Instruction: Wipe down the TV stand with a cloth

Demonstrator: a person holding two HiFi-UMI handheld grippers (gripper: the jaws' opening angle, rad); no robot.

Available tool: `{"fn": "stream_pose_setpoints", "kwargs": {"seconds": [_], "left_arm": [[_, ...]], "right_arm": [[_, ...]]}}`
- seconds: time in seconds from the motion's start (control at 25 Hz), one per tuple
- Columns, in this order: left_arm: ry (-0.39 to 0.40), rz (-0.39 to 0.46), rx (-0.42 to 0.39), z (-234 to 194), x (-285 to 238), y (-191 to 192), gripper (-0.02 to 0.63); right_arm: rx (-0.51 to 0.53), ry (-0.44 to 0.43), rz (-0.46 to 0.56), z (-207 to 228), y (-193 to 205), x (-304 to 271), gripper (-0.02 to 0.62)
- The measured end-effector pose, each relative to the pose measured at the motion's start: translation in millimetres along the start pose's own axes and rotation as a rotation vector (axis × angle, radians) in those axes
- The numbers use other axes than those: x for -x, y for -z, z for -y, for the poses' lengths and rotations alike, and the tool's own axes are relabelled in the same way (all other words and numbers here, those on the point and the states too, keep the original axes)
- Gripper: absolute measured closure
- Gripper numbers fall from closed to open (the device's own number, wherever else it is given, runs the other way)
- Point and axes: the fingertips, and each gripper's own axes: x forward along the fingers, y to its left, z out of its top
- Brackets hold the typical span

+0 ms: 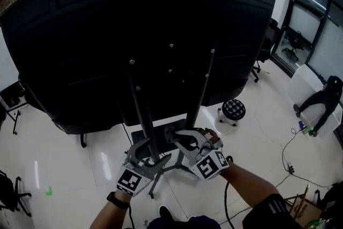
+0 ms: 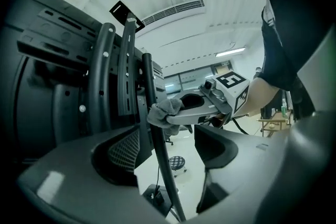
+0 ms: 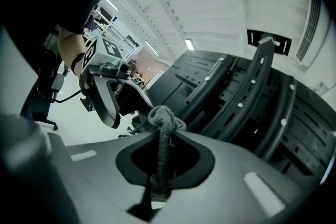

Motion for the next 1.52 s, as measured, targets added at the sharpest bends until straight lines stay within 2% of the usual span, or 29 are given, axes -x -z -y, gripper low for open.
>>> {"fn": "stream_pose_setpoints", "kwargs": {"seconds": [0.12,0.32,0.48,0.64,0.84,1.0,1.2,1.32,1.52], "left_arm": [[0.023,-0.002,-0.05,-4.2,-5.9,-25.8,0.256],[0.053,0.026,-0.052,-2.6,-25.7,-63.1,0.258],[0.034,0.036,-0.104,0.0,-43.7,-96.3,0.259],[0.024,0.09,-0.122,1.7,-67.3,-140.6,0.259],[-0.014,0.111,-0.206,-4.9,-97.5,-186.0,0.262],[-0.012,0.145,-0.18,-5.8,-117.7,-219.5,0.262],[-0.031,0.136,-0.166,-18.2,-141.7,-240.3,0.262],[-0.057,0.131,-0.174,-25.1,-151.2,-245.6,0.262],[-0.084,0.127,-0.168,-23.3,-161.4,-239.8,0.262]], "right_arm": [[0.021,0.043,0.022,26.9,-24.7,9.9,0.572],[0.044,0.086,0.063,77.4,-59.9,34.1,0.571],[0.095,0.086,0.092,115.0,-80.9,51.7,0.571],[0.128,0.082,0.115,159.9,-96.7,68.3,0.571],[0.178,0.045,0.128,219.6,-115.8,76.9,0.571],[0.142,-0.005,0.138,266.9,-123.4,74.5,0.571],[0.021,-0.066,0.144,312.1,-133.5,61.6,0.572],[-0.029,-0.118,0.094,321.8,-126.1,44.8,0.572],[-0.041,-0.168,-0.002,324.8,-105.3,27.8,0.574]]}}
